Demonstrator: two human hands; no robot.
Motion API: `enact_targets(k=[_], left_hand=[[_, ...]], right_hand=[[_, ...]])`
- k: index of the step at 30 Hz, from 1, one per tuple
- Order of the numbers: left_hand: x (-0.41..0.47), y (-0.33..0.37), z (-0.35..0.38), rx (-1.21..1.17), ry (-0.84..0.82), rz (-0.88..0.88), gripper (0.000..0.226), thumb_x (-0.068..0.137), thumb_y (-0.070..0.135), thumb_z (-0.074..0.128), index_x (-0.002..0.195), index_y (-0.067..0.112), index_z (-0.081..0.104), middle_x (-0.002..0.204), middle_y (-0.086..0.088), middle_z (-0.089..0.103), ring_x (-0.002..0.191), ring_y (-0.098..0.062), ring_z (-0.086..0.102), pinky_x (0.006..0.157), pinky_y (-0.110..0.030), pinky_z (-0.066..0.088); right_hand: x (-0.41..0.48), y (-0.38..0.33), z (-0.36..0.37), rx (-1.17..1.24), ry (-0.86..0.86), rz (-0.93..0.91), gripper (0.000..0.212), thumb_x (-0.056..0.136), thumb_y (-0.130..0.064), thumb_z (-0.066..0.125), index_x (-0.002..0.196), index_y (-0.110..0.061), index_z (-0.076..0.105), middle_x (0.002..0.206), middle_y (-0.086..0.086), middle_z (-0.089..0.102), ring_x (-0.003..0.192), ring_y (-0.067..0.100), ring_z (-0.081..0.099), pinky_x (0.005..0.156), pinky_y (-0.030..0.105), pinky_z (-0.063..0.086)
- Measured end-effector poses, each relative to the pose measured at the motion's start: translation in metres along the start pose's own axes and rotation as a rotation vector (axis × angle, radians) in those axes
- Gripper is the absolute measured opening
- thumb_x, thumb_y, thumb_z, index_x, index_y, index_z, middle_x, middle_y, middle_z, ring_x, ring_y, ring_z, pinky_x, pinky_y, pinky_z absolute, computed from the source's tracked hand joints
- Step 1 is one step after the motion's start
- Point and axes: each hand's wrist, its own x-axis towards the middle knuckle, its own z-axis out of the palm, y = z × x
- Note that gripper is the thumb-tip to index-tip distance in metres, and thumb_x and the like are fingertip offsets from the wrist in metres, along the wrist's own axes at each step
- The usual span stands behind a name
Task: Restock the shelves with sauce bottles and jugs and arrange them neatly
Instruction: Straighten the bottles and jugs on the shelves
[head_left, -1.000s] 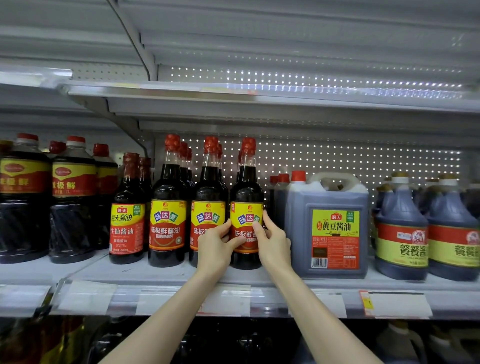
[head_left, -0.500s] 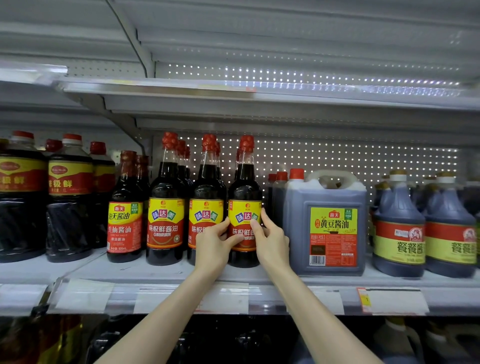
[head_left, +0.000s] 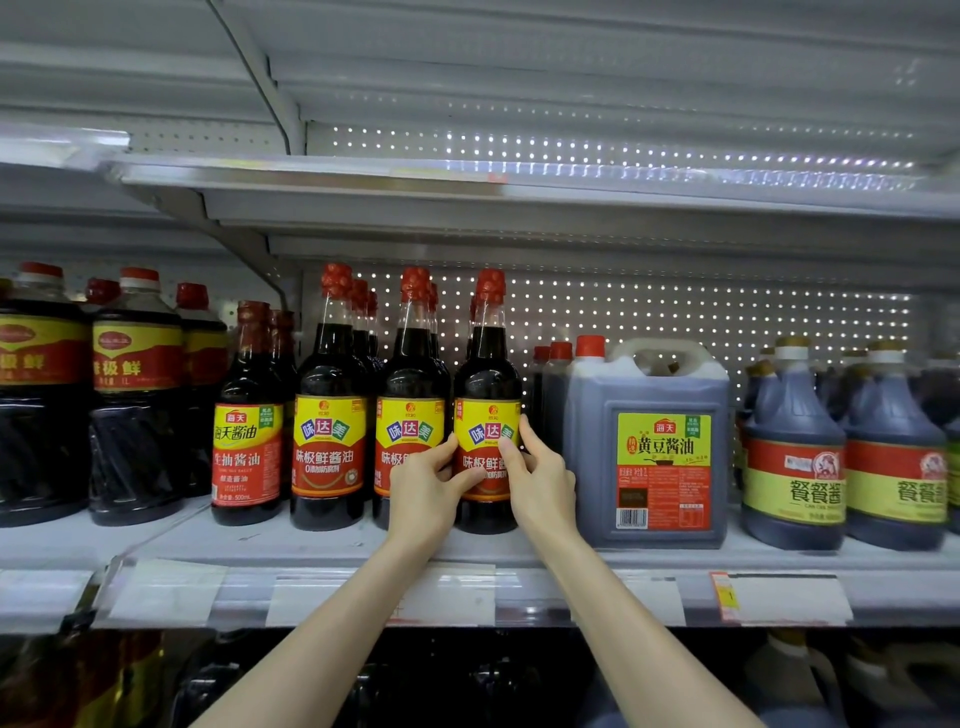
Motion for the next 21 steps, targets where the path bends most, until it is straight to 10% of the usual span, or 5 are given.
enact_targets(k=[21], left_hand=[[-0.014, 0.026, -0.016, 0.009, 0.030, 0.020, 0.038, 0.083, 0.023, 0.074, 0.117, 0.006, 0.066, 0.103, 0.000, 0.069, 0.095, -0.012, 0.062, 0.085, -0.024, 0.048]], right_hand=[[-0.043, -0.031, -0.042, 0.052, 0.093, 0.000, 0.039, 0.093, -0.034, 0.062, 0.129, -0.020, 0.061, 0.106, -0.001, 0.070, 0.107, 0.016, 0.063, 0.096, 0.032, 0.049]])
